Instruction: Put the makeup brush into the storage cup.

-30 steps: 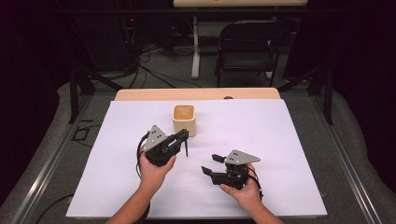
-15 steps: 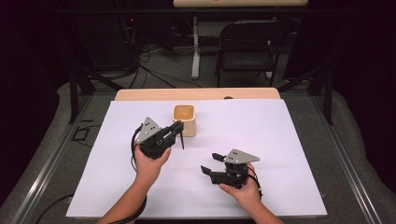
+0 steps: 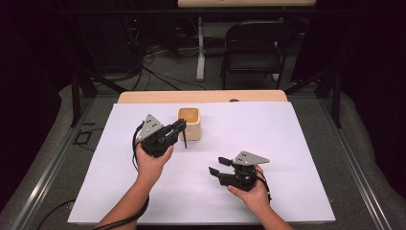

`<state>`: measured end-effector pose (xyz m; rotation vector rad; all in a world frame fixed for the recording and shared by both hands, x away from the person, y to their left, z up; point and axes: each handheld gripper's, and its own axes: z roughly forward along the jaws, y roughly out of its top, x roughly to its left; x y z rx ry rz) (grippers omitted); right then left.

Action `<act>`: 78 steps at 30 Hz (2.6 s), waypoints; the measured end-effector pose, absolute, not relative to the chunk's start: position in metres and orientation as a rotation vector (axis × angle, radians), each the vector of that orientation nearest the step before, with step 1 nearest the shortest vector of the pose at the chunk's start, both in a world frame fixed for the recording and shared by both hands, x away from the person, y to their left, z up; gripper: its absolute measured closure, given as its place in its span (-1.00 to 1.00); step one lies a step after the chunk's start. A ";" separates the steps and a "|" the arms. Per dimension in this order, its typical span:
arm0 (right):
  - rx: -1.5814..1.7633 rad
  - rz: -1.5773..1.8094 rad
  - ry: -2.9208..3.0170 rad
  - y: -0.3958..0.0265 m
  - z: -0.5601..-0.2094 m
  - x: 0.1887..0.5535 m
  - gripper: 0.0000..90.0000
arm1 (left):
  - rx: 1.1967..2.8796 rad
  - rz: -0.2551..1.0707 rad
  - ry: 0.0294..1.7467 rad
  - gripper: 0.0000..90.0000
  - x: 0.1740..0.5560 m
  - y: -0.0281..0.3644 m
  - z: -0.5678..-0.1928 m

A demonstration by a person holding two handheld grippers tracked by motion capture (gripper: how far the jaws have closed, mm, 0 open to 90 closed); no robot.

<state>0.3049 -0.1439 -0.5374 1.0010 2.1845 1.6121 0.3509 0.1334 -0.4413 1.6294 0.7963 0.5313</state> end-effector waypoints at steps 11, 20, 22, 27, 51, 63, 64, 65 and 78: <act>0.999 1.605 2.170 -0.142 -0.537 0.305 -0.14 | 1.635 0.543 0.786 0.85 0.354 0.132 -0.437; 0.978 1.570 2.173 -0.141 -0.537 0.306 -0.25 | 1.624 0.546 0.794 0.85 0.356 0.134 -0.434; 0.974 1.576 2.162 -0.141 -0.537 0.306 -0.28 | 1.625 0.549 0.795 0.85 0.357 0.135 -0.434; 0.972 1.575 2.173 -0.139 -0.537 0.306 -0.44 | 1.625 0.557 0.791 0.85 0.357 0.135 -0.430; 0.959 1.604 2.143 -0.135 -0.537 0.307 -0.61 | 1.607 0.595 0.784 0.85 0.364 0.137 -0.416; 0.953 1.598 2.144 -0.135 -0.537 0.308 -0.64 | 1.603 0.617 0.802 0.85 0.377 0.136 -0.414; 0.954 1.598 2.143 -0.135 -0.537 0.308 -0.64 | 1.598 0.618 0.806 0.85 0.378 0.136 -0.415; 0.955 1.597 2.142 -0.135 -0.537 0.309 -0.64 | 1.601 0.619 0.808 0.85 0.379 0.136 -0.415; 0.968 1.592 2.144 -0.136 -0.538 0.310 -0.65 | 1.584 0.640 0.836 0.85 0.395 0.138 -0.410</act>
